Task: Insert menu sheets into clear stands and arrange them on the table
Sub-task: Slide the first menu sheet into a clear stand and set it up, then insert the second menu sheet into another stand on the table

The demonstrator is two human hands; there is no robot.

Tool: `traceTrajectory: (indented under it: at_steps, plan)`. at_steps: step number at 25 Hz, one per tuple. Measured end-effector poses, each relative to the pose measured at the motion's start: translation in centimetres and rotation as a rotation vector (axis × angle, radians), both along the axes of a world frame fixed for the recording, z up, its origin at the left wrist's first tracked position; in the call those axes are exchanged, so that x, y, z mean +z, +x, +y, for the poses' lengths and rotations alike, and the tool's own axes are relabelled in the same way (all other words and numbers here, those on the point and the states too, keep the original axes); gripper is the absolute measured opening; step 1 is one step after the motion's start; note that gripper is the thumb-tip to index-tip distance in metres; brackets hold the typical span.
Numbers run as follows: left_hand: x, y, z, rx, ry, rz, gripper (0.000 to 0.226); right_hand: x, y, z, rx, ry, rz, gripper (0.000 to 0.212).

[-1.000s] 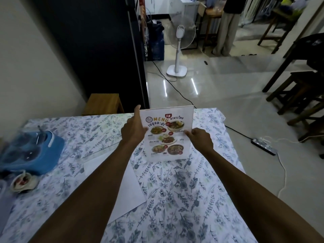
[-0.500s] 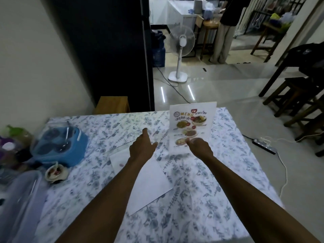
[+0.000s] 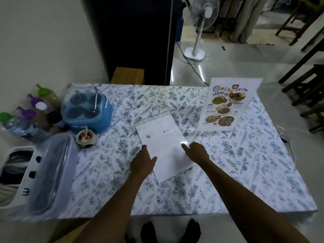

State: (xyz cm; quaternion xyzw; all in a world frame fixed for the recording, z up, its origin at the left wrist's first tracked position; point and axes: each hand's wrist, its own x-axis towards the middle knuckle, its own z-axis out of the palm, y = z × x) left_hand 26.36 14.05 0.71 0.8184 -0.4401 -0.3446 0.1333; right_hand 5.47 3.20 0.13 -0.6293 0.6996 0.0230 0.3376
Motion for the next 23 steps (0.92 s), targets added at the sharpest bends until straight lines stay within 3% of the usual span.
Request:
traceTrajectory:
  at_steps: [3, 7, 16, 23]
  plan:
    - [-1.3, -0.3, 1.4, 0.000, 0.044, 0.052, 0.067, -0.8, 0.2, 2.2, -0.089, -0.011, 0.088, 0.063]
    - [-2.0, -1.3, 2.6, 0.038, 0.020, 0.096, 0.057, -1.5, 0.1, 4.1, -0.052, -0.012, 0.156, 0.068]
    - [0.6, -2.6, 6.2, 0.293, -0.065, 0.127, 0.051, 0.8, -2.8, 9.5, -0.147, 0.037, -0.202, 0.052]
    - [7.0, -4.3, 8.1, 0.348, -0.260, 0.144, 0.051, 7.8, -5.4, 11.4, -0.097, -0.144, -0.425, 0.040]
